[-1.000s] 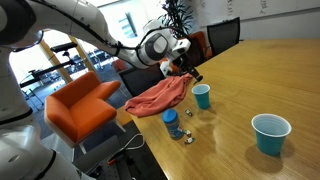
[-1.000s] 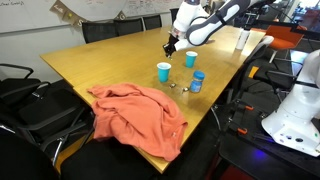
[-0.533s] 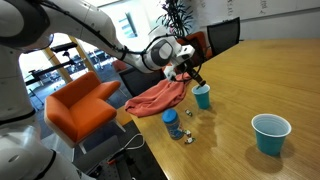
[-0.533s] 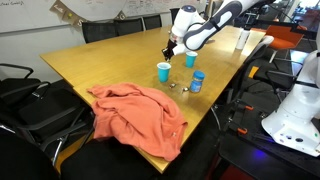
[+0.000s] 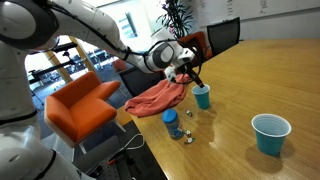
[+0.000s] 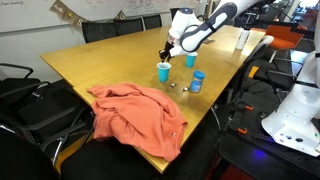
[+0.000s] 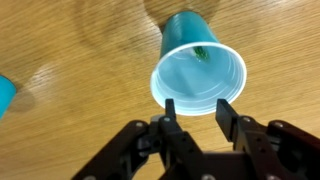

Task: Take the left sweet and put it in the left blue cup

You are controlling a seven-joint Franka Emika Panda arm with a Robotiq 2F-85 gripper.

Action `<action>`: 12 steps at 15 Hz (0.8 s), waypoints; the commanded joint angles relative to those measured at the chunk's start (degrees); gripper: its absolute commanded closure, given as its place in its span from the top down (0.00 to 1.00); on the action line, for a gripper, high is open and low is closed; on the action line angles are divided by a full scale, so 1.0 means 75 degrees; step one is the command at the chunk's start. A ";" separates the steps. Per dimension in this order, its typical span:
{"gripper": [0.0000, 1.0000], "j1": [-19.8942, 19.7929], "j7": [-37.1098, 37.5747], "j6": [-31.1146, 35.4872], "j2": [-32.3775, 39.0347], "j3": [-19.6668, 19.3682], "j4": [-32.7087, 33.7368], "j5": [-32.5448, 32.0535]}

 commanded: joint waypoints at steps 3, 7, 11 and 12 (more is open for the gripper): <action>0.92 0.0226 -0.0068 0.0057 -0.0784 0.0024 -0.0621 0.0207; 1.00 0.0107 -0.0274 -0.0442 -0.2042 0.0396 -0.1641 0.0450; 1.00 -0.0118 0.0076 -0.1349 -0.3184 0.0614 -0.2488 0.0293; 1.00 -0.0233 0.0041 -0.1509 -0.3431 0.0707 -0.2669 0.0373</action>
